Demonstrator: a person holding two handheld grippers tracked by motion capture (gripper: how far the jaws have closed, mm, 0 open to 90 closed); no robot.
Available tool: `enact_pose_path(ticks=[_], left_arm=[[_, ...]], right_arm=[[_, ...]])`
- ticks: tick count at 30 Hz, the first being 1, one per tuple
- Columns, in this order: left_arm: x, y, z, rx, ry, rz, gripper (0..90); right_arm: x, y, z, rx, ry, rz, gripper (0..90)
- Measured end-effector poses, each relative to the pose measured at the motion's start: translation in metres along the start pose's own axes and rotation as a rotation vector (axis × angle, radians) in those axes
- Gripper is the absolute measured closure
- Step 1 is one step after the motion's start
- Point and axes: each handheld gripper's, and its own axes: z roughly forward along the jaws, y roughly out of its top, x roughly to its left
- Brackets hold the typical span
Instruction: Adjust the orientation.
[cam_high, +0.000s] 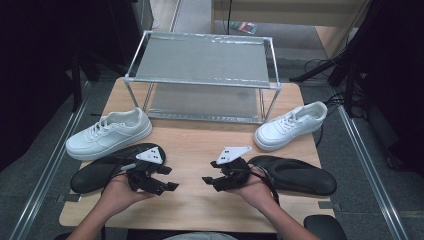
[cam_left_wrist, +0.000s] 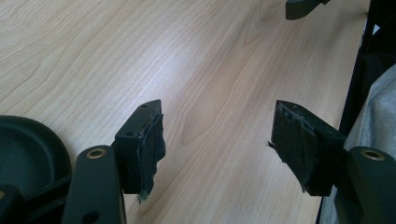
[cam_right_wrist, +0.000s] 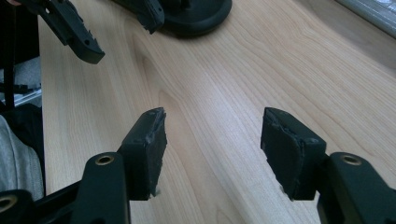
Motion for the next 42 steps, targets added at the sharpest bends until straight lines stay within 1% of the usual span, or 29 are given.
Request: enact_pose_path(ticks=[2, 5, 9, 15, 17, 21, 22, 26, 27, 30, 34, 38, 42], left_arm=[[0.000, -0.001, -0.001, 0.003, 0.005, 0.002, 33.5], [0.001, -0.002, -0.002, 0.010, -0.009, -0.011, 33.4], [0.002, -0.003, -0.008, 0.004, 0.003, -0.014, 33.5], [0.005, -0.005, -0.015, 0.001, 0.018, -0.036, 33.6], [0.006, -0.005, -0.017, -0.005, 0.017, -0.046, 34.1], [0.009, -0.007, -0.022, -0.003, 0.030, -0.044, 36.0], [0.010, -0.008, -0.023, 0.003, 0.035, -0.039, 36.1], [0.015, -0.010, -0.027, 0.006, 0.047, -0.053, 36.1], [0.016, -0.011, -0.029, 0.007, 0.047, -0.052, 36.5], [0.020, -0.013, -0.034, 0.017, 0.053, -0.053, 40.9], [0.027, -0.019, -0.040, 0.018, 0.068, -0.079, 42.8], [0.033, -0.024, -0.047, 0.012, 0.081, -0.094, 44.5], [0.039, -0.029, -0.056, 0.005, 0.106, -0.107, 46.0]], right_arm=[[0.000, 0.000, 0.000, 0.002, 0.003, -0.001, 41.4], [0.000, 0.000, 0.002, 0.006, 0.007, -0.006, 41.3], [0.000, 0.000, 0.002, 0.016, 0.007, -0.010, 41.1], [0.000, 0.000, 0.003, 0.018, 0.017, 0.001, 41.2], [-0.001, 0.000, 0.003, 0.015, 0.018, 0.004, 41.2], [-0.001, 0.000, 0.003, 0.012, 0.023, 0.006, 41.2], [-0.001, 0.000, 0.003, 0.012, 0.023, 0.006, 41.2], [0.000, 0.000, 0.003, 0.018, 0.028, 0.013, 41.2], [-0.001, 0.000, 0.004, 0.018, 0.027, 0.005, 41.2], [-0.001, 0.000, 0.004, 0.023, 0.028, 0.006, 41.1], [-0.001, 0.000, 0.004, 0.025, 0.028, 0.010, 41.2], [-0.001, 0.000, 0.004, 0.027, 0.028, 0.014, 41.1], [0.000, 0.000, 0.005, 0.032, 0.028, 0.013, 41.1]])
